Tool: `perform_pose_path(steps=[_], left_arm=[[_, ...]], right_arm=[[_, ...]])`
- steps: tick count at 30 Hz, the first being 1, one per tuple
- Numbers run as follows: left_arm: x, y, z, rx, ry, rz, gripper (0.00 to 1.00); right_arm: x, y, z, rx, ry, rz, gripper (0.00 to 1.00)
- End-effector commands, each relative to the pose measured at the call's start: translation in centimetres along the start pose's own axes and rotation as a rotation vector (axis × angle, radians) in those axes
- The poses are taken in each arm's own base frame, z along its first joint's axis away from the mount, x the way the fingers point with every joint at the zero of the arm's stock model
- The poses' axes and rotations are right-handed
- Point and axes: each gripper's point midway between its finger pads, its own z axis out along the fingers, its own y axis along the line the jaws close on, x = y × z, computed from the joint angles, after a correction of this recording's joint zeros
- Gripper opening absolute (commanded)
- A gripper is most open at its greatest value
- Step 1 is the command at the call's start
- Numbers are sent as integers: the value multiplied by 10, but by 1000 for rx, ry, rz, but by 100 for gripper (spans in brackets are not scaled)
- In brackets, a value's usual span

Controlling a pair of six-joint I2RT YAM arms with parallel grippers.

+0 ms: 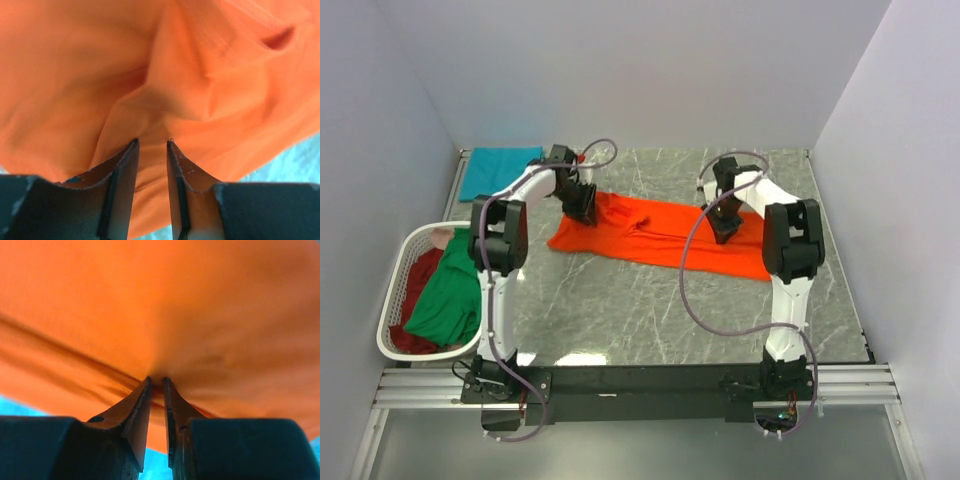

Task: Fold and stack the t-shirts
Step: Fold the tshirt

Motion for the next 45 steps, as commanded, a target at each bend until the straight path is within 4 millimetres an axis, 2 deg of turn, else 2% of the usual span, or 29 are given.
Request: perform_pose_path(steps=[1, 2, 3, 4, 5, 6, 7, 8, 9, 10, 11, 12, 13, 14, 15, 17, 19, 24, 27, 28, 30, 31, 35, 36, 39, 40, 42, 44, 45], left_arm=[[-57, 43, 8, -163, -78, 129, 36], [-63, 55, 26, -172, -70, 132, 36], [-82, 57, 25, -180, -108, 147, 37], [-130, 43, 2, -166, -232, 194, 37], [-141, 44, 10, -151, -255, 204, 41], [-158, 37, 0, -140, -314, 216, 43], [-175, 33, -7, -134, -385, 232, 46], [-192, 16, -40, -122, -472, 255, 49], [-196, 8, -53, -106, -512, 254, 51], [-175, 10, -43, -86, -477, 235, 53], [-194, -12, -85, -78, -596, 280, 55], [-190, -19, -92, -61, -607, 272, 56], [-176, -21, -86, -35, -581, 228, 58], [-171, -34, -97, 7, -582, 229, 59], [-164, -38, -94, 35, -557, 188, 59], [-143, -38, -79, 57, -470, 106, 54], [-130, -40, -64, 95, -399, 38, 44], [-96, -34, -40, 71, -305, -37, 33], [-83, -33, -30, 77, -256, -54, 30], [-81, -31, -28, 70, -250, -59, 30], [-78, -29, -25, 68, -242, -60, 31], [-75, -28, -21, 62, -229, -63, 31], [-76, -24, -8, 50, -202, -48, 32], [-84, -25, -9, 49, -213, -37, 32], [-79, -23, 15, 74, -160, -36, 32], [-77, -27, 21, 85, -145, -28, 32], [-79, -38, 27, 129, -133, 5, 32], [-68, -44, 45, 147, -76, 22, 32], [-70, -50, 52, 156, -70, 40, 32]], right_arm=[[79, 49, -1, -161, 228, -63, 24], [100, 76, 0, -210, 273, -113, 24], [106, 111, -8, -331, 257, -145, 24], [106, 134, -26, -387, 209, -200, 24], [117, 171, -35, -465, 213, -273, 24], [117, 188, -49, -522, 190, -295, 24], [111, 207, -72, -619, 126, -303, 24], [100, 211, -83, -635, 81, -300, 24], [91, 203, -91, -639, 48, -260, 24], [82, 196, -98, -647, 13, -225, 24], [70, 187, -104, -643, -26, -200, 24], [58, 168, -104, -629, -68, -139, 24], [51, 159, -101, -619, -79, -97, 24], [44, 148, -95, -573, -87, -79, 24], [39, 137, -83, -542, -72, -57, 24], [26, 125, -73, -473, -72, -66, 19], [19, 117, -56, -438, -59, -55, 17], [23, 105, -18, -369, 7, -37, 12], [41, 113, -4, -363, 61, -41, 10], [54, 122, 2, -374, 98, -55, 10], [65, 134, 3, -392, 117, -64, 10], [82, 142, 7, -408, 154, -65, 10], [118, 199, 3, -509, 230, -139, 10], [122, 209, -1, -529, 234, -140, 10], [139, 254, -20, -690, 268, -167, 13], [140, 271, -32, -776, 265, -174, 14], [132, 287, -53, -823, 193, -241, 15], [113, 287, -72, -825, 62, -283, 16], [102, 275, -76, -819, 11, -248, 17]])
